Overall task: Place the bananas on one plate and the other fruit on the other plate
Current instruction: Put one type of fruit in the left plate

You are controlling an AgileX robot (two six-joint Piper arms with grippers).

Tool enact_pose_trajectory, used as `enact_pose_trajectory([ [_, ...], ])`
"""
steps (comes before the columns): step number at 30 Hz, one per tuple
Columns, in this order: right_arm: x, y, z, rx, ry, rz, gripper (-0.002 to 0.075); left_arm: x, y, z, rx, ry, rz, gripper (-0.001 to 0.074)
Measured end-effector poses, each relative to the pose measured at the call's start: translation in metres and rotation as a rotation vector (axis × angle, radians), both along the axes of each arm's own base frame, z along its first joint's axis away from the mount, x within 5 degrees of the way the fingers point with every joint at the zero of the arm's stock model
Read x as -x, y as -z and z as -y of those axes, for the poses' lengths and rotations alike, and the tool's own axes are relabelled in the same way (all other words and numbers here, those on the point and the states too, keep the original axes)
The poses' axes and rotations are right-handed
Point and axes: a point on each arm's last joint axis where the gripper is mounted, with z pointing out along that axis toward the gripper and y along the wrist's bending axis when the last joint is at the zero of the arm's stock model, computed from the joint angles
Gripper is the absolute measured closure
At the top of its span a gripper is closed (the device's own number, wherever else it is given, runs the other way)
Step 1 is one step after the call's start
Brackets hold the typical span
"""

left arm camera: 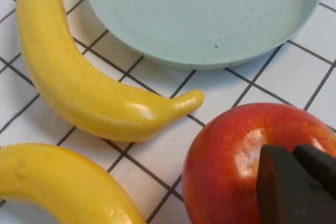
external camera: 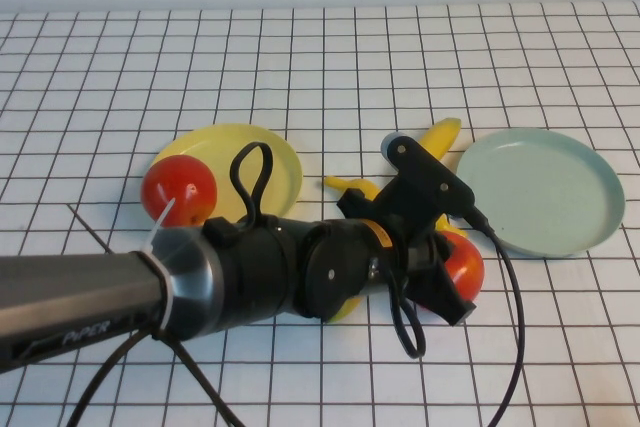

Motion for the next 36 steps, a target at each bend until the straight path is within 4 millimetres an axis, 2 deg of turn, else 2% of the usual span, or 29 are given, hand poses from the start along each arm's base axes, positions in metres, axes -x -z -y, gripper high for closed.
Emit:
enact_pose_trajectory([
  [3, 0.0, 0.0, 0.0, 0.0, 0.0, 0.0, 0.0742, 0.0, -0.003, 0.0, 0.009, -0.003, 0.011, 0.0735],
  [5, 0.0, 0.0, 0.0, 0.0, 0.0, 0.0, 0.0742, 0.001, -0.012, -0.002, 0.024, 0.001, 0.037, 0.0735],
  [12, 0.0, 0.0, 0.0, 0.0, 0.0, 0.0, 0.0742, 0.009, -0.064, -0.013, 0.105, 0.027, 0.188, 0.0737],
  [15, 0.0, 0.0, 0.0, 0.0, 0.0, 0.0, 0.0742, 0.013, -0.08, -0.019, 0.134, 0.026, 0.217, 0.0737],
  [18, 0.0, 0.0, 0.0, 0.0, 0.0, 0.0, 0.0742, 0.006, -0.089, -0.031, 0.145, -0.01, 0.216, 0.0737],
  [28, 0.0, 0.0, 0.0, 0.0, 0.0, 0.0, 0.0742, -0.056, -0.09, -0.104, 0.122, -0.273, 0.24, 0.0737],
  [31, 0.0, 0.0, 0.0, 0.0, 0.0, 0.0, 0.0742, -0.075, -0.076, -0.124, 0.128, -0.373, 0.189, 0.0737],
  [34, 0.0, 0.0, 0.0, 0.0, 0.0, 0.0, 0.0742, -0.09, -0.057, -0.136, 0.1, -0.424, 0.147, 0.0735],
  [36, 0.0, 0.0, 0.0, 0.0, 0.0, 0.0, 0.0742, -0.099, -0.04, -0.139, 0.073, -0.442, 0.118, 0.0708],
])
